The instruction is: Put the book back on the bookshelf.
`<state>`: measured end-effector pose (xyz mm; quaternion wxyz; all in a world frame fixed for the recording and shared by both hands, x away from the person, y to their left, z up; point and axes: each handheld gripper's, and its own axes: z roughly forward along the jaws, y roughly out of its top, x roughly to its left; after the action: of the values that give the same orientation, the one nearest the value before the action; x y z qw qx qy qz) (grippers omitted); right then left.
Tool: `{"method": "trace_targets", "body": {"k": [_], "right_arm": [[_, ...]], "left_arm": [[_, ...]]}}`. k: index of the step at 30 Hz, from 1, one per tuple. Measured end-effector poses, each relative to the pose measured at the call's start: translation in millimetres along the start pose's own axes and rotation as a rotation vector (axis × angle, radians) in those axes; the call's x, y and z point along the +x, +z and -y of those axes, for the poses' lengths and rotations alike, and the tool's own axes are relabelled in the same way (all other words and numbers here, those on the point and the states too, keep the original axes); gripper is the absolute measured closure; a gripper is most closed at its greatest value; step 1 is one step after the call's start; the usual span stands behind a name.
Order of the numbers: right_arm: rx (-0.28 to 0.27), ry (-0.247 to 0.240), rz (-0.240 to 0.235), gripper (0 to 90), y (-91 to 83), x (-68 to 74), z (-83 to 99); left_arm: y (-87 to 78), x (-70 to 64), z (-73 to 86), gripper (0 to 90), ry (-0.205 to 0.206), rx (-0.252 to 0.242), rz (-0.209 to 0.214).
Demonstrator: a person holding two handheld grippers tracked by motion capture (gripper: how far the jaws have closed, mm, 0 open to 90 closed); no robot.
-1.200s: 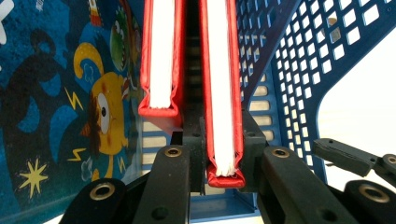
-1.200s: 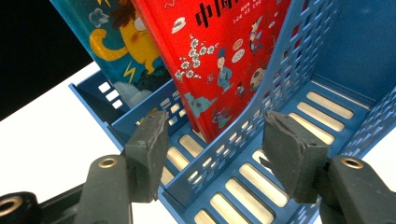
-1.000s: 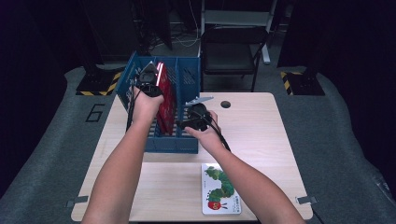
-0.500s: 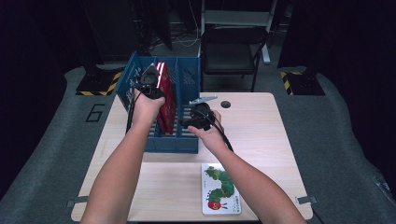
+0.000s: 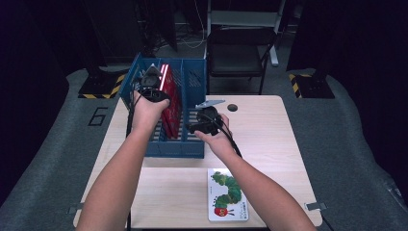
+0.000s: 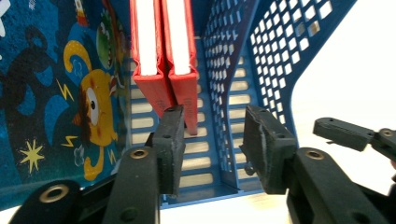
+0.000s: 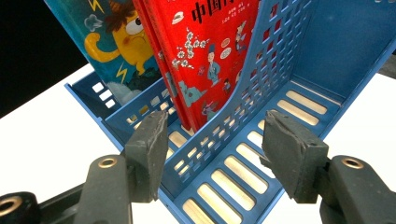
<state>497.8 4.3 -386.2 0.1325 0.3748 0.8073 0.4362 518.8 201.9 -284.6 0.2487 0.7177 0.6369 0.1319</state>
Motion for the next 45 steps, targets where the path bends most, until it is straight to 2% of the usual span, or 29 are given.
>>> {"method": "trace_targets", "body": {"k": [6,10,14,18,19,21,23,28,30,32,35,39,41,42,44,45], "right_arm": [[-0.004,-0.004,0.006,39.8,-2.4,-4.0,1.1],[-0.004,0.002,0.006,39.5,-4.0,-6.1,2.0],[-0.001,0.004,0.010,39.3,-6.2,-7.1,3.1],[0.002,0.008,0.014,39.1,-10.5,-5.8,3.9],[0.001,0.001,0.014,39.1,-11.0,-6.2,3.9],[-0.001,-0.003,0.020,39.0,-13.3,-6.1,3.7],[0.000,-0.008,0.020,39.0,-14.4,-6.6,3.5],[0.000,-0.011,0.018,39.1,-18.0,-6.9,4.1],[0.001,-0.005,0.017,39.1,-18.9,-6.4,4.3],[-0.002,-0.023,0.012,39.0,-20.8,-7.1,4.7],[-0.002,-0.021,0.010,38.9,-23.8,-6.5,5.3],[-0.006,-0.027,0.005,38.7,-28.3,-5.4,5.3],[-0.009,-0.019,0.002,38.7,-31.3,-3.2,5.8],[-0.008,-0.018,0.002,38.6,-32.3,-2.6,5.9],[-0.010,-0.026,-0.001,38.6,-33.8,-2.1,6.3],[-0.010,-0.029,0.002,38.5,-37.4,-0.6,7.8]], "left_arm": [[-5.5,1.6,2.8,51.7,0.021,-0.029,-0.002],[-8.2,0.2,5.4,50.0,0.047,-0.026,-0.002],[-12.7,-1.1,7.6,48.4,0.063,-0.040,0.013],[-14.7,-2.4,10.8,48.7,0.098,-0.029,0.011],[-14.8,-2.0,11.4,48.8,0.126,-0.017,0.016],[-17.1,-3.1,12.5,49.8,0.124,-0.034,0.030],[-19.8,-2.5,12.8,49.4,0.149,-0.057,0.046],[-23.2,0.6,14.9,46.8,0.187,-0.085,0.032],[-24.3,3.0,15.5,46.4,0.171,-0.076,0.040],[-25.5,5.1,16.4,45.8,0.168,-0.072,0.037],[-29.3,7.9,18.8,45.8,0.189,-0.086,0.033],[-32.7,8.5,22.5,42.9,0.215,-0.076,0.018],[-34.1,7.7,24.7,43.0,0.218,-0.071,0.023],[-35.3,8.3,26.5,43.0,0.234,-0.079,0.025],[-35.7,7.8,28.1,41.8,0.223,-0.086,0.031],[-35.9,7.9,32.5,40.8,0.222,-0.080,0.053]]}}
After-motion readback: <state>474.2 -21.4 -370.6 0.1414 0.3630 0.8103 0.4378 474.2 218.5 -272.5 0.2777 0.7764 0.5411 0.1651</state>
